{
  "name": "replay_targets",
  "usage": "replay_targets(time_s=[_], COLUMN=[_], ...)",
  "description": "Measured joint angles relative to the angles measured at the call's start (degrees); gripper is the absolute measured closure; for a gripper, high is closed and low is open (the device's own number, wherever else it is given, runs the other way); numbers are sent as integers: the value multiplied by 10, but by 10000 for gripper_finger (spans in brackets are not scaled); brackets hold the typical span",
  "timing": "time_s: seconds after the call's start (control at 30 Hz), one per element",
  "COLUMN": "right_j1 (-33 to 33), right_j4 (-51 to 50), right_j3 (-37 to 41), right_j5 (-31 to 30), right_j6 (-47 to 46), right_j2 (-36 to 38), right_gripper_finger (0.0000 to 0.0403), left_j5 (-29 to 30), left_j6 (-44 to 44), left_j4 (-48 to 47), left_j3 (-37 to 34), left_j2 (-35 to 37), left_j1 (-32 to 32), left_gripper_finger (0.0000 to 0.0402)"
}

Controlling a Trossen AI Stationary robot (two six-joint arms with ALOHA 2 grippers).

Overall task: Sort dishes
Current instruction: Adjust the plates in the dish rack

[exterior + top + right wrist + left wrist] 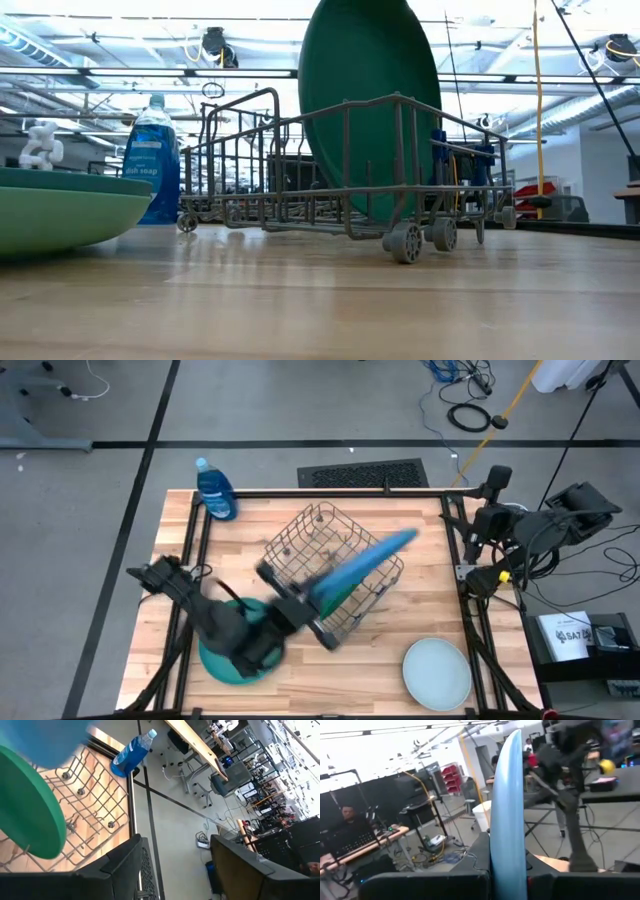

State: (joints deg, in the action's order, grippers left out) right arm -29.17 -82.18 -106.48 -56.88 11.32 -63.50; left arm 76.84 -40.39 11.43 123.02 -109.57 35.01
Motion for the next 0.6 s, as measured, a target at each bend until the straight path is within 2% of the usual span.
replay_targets(time_s=[0.17,0.6], right_j1=[0,0], right_j4=[0,0], right_j3=[0,0], right_j5=[0,5], right_j6=[7,12], right_j2=[5,10], right_gripper_finger=[177,177], left_j5=[-1,6], left_j6=[40,184], left_j4=[-3,-3], left_j3=[11,12], left_j2=[-63,-150], left_j1=[0,-11], left_gripper_finger=[392,392])
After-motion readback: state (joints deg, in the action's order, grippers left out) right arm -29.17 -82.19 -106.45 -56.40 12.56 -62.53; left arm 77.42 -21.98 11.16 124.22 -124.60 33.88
